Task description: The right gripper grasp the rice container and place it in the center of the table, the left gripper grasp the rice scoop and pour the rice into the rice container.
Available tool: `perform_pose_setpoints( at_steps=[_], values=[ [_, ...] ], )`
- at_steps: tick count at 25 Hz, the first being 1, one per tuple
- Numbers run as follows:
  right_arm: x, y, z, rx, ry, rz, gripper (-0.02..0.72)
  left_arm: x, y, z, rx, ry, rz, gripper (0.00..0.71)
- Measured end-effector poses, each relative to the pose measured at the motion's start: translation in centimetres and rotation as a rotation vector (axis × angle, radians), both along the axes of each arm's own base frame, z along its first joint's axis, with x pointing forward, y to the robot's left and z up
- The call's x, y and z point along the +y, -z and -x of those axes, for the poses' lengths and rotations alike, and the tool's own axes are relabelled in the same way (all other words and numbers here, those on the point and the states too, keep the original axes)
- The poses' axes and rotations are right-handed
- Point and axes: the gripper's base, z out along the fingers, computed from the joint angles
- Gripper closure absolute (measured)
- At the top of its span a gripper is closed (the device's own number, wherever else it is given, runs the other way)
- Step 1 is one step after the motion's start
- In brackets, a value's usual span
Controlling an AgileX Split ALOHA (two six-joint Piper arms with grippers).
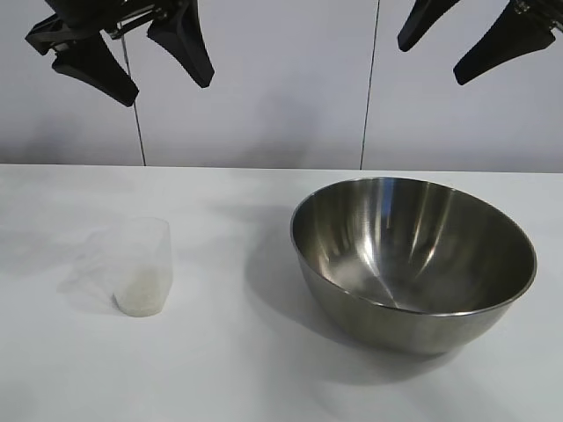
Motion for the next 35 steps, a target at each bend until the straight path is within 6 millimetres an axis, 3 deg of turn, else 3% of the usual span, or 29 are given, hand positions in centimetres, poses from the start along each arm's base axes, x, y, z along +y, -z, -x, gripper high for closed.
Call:
perform_pose_setpoints(
  at_steps=[16,24,28,35],
  values=[
    [-0.2,0.0,-0.2,-0.018,0.005,0.023,0.251,0.0,0.0,0.0,0.000,0.000,0.000,0.077],
    [-1.5,1.3,1.4,0.150,-0.054,0.215,0.251,0.0,0.0,0.0,0.000,0.000,0.000,0.077],
    [-1.9,2.8,1.9,0.212,-0.046,0.258,0.251,0.0,0.0,0.0,-0.001,0.000,0.000,0.077],
    [-2.4,7.3,3.0,0.266,-0.030,0.300,0.251,0.0,0.0,-0.1,-0.008,-0.003,0.002,0.077]
  ],
)
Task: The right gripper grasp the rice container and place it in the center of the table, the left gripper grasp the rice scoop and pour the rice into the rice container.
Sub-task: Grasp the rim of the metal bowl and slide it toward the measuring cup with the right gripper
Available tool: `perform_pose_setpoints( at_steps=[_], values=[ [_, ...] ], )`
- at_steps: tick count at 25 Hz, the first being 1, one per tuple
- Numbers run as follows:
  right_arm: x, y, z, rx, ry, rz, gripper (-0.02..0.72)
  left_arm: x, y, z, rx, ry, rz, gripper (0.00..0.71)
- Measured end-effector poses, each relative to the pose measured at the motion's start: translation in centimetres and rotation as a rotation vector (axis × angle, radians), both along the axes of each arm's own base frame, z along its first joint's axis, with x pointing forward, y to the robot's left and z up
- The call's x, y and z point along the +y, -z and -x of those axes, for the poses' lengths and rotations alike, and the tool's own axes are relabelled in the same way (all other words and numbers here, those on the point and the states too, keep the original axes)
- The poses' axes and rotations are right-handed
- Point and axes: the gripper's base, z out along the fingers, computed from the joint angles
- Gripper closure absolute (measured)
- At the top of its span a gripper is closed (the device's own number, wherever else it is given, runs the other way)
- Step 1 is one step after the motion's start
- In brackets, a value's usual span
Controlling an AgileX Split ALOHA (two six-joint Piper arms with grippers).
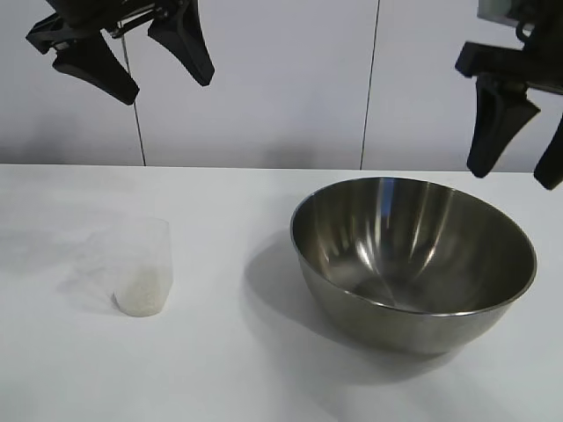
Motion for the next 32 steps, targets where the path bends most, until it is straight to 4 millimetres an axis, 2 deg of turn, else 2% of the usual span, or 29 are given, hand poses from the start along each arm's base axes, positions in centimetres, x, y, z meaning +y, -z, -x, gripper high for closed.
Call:
perform_pose_setpoints(
  at_steps=[8,14,22,32],
  values=[
    [-1.1,0.3,0.0,-0.009,0.027,0.120,0.251,0.0,0.0,0.0,0.000,0.000,0.000,0.077],
    [-1.2,0.5,-0.9,-0.076,0.056,0.124,0.251,0.0,0.0,0.0,0.000,0.000,0.000,0.077],
    [-1.0,5.4,-3.1,0.004,0.051,0.137,0.251,0.0,0.0,0.0,0.000,0.000,0.000,0.077],
    [-0.2,9.8,-5.1,0.006,0.095,0.071,0.255,0.0,0.0,0.0,0.000,0.000,0.000,0.077]
  ],
)
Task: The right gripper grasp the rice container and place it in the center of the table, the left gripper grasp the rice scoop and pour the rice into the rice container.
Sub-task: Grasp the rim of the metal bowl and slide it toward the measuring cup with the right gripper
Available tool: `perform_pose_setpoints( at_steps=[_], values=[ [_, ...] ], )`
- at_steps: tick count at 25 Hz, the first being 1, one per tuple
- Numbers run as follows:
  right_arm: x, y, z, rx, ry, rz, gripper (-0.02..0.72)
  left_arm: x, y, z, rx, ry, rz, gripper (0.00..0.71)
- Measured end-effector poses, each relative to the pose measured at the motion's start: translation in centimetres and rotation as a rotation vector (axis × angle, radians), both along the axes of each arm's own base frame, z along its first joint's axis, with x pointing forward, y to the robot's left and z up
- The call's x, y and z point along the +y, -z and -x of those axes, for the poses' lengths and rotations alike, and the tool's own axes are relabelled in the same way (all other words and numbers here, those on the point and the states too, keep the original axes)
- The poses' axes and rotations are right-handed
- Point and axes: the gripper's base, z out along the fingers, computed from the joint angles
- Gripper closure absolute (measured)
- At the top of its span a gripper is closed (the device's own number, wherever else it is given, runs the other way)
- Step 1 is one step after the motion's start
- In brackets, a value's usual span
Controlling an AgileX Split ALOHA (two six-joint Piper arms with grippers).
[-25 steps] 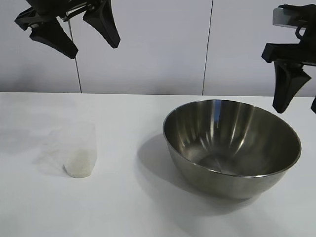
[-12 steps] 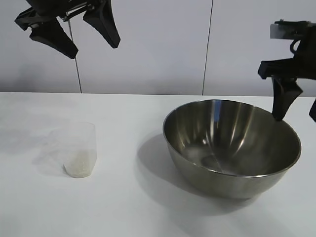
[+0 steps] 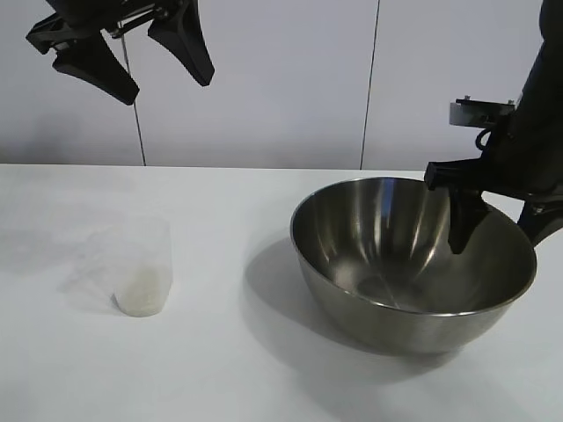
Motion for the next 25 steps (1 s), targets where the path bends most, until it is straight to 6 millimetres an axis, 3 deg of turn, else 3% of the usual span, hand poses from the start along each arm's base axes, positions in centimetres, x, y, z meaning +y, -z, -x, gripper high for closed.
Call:
perform_pose_setpoints(
  at_steps=[3,5,8,10,17,25],
  values=[
    [0.2,1.0,-0.2,0.014,0.002,-0.022,0.331,0.0,0.0,0.0,0.000,0.000,0.000,0.077],
    [0.4,1.4,-0.2,0.024,-0.002,-0.038,0.423,0.0,0.0,0.0,0.000,0.000,0.000,0.077],
    [0.7,1.4,-0.2,0.023,-0.015,-0.074,0.619,0.0,0.0,0.0,0.000,0.000,0.000,0.077],
    [1.0,1.3,-0.2,0.025,-0.035,-0.096,0.665,0.0,0.0,0.0,0.000,0.000,0.000,0.077],
    [1.5,1.2,0.1,0.046,-0.090,-0.151,0.694,0.0,0.0,0.0,0.000,0.000,0.000,0.077],
    [1.3,-2.3,0.8,-0.019,-0.122,-0.161,0.694,0.0,0.0,0.0,-0.002,-0.001,0.001,0.077]
  ],
)
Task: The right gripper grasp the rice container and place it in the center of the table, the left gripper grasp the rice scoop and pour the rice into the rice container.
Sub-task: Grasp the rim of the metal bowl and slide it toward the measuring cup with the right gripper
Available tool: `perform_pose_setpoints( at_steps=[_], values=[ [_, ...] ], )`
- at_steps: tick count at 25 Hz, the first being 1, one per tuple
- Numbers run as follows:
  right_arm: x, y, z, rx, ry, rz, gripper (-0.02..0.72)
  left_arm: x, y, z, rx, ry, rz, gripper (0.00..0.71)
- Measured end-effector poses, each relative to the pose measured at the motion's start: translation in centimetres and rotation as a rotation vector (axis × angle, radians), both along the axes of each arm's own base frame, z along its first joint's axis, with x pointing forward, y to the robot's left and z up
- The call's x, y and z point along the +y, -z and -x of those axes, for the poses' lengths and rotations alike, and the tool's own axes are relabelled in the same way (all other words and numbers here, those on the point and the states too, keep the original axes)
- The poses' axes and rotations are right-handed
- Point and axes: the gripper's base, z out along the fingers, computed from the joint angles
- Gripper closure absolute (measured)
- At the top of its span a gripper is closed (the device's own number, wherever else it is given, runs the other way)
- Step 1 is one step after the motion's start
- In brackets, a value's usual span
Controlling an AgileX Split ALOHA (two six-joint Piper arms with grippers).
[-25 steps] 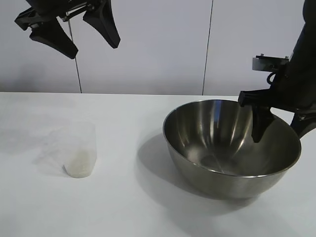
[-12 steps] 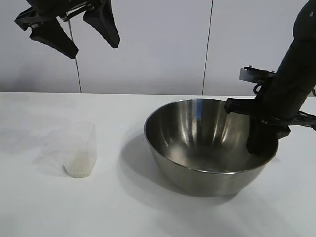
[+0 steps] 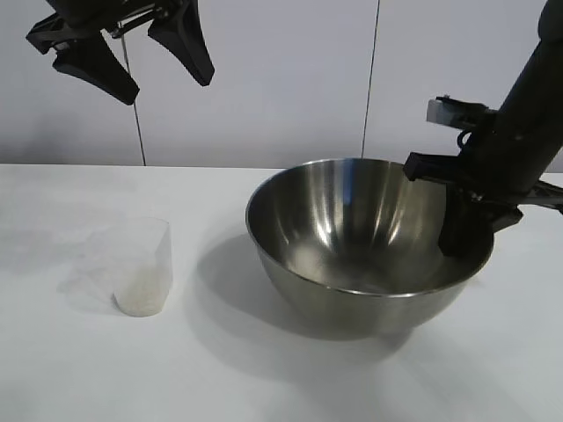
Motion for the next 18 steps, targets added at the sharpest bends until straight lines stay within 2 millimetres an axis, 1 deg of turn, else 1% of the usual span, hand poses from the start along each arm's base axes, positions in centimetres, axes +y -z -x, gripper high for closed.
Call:
perform_pose_setpoints(
  at_steps=[7,9,11,15,18],
  values=[
    [0.8,-0.4,0.0,-0.005,0.018,-0.094,0.694,0.0,0.0,0.0,-0.001,0.000,0.000,0.077],
    [1.1,-0.5,-0.1,-0.016,0.017,-0.098,0.694,0.0,0.0,0.0,-0.001,0.000,0.000,0.077],
    [1.9,-0.5,-0.1,-0.033,0.000,-0.095,0.694,0.0,0.0,0.0,-0.001,0.000,0.000,0.077],
    [4.1,-0.5,0.2,-0.052,-0.037,-0.096,0.694,0.0,0.0,0.0,-0.001,0.000,0.000,0.077],
    [4.3,-0.5,0.3,-0.040,-0.014,-0.089,0.694,0.0,0.0,0.0,-0.001,0.000,0.000,0.077]
  ],
)
